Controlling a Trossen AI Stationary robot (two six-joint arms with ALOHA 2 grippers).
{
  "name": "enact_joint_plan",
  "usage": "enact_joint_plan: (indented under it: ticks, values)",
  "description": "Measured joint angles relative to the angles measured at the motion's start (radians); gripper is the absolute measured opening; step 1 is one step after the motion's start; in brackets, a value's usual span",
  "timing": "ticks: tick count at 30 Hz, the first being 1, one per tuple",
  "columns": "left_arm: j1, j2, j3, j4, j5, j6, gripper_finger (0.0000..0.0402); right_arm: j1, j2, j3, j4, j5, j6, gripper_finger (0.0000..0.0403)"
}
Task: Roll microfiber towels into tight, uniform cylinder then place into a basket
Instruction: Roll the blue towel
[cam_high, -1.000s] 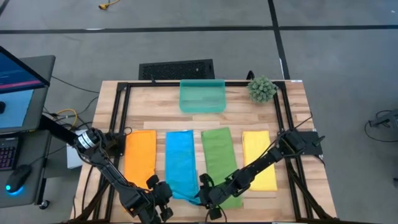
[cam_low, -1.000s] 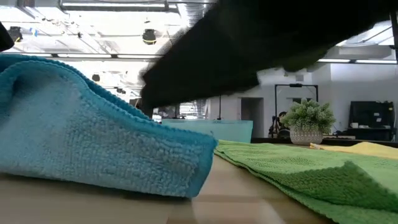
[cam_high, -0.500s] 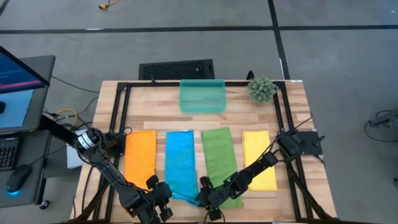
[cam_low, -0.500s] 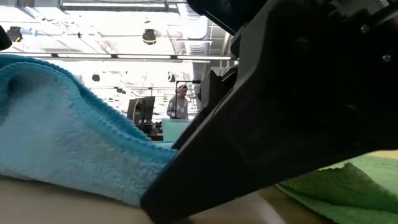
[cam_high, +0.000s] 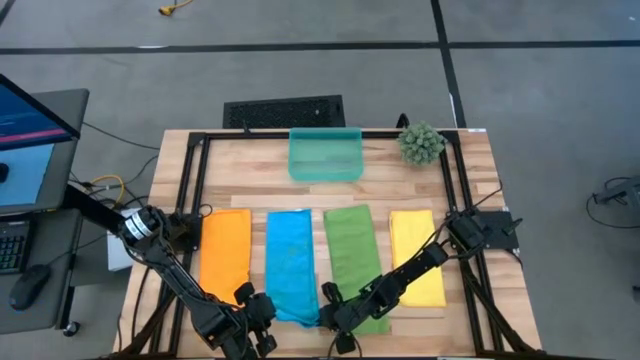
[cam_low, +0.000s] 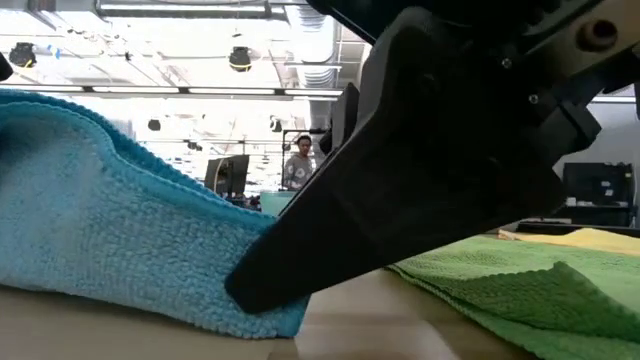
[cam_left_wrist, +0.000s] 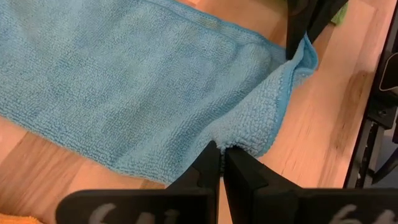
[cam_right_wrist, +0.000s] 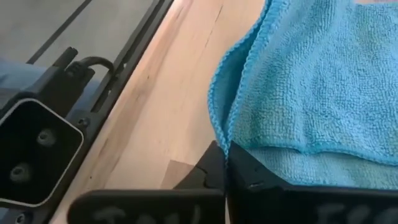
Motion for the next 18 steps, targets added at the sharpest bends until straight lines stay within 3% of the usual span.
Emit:
enact_joint_plan:
  ticks: [12, 18]
  values:
    - [0.0, 0.0, 0.0, 0.0, 0.063, 0.051, 0.0002, -0.017, 0.0, 0.0, -0.001, 0.002, 0.084, 0.0013]
    - [0.0, 0.0, 0.0, 0.0, 0.076, 0.053, 0.0053, -0.024, 0.0, 0.0, -0.001, 0.002, 0.095, 0.0005]
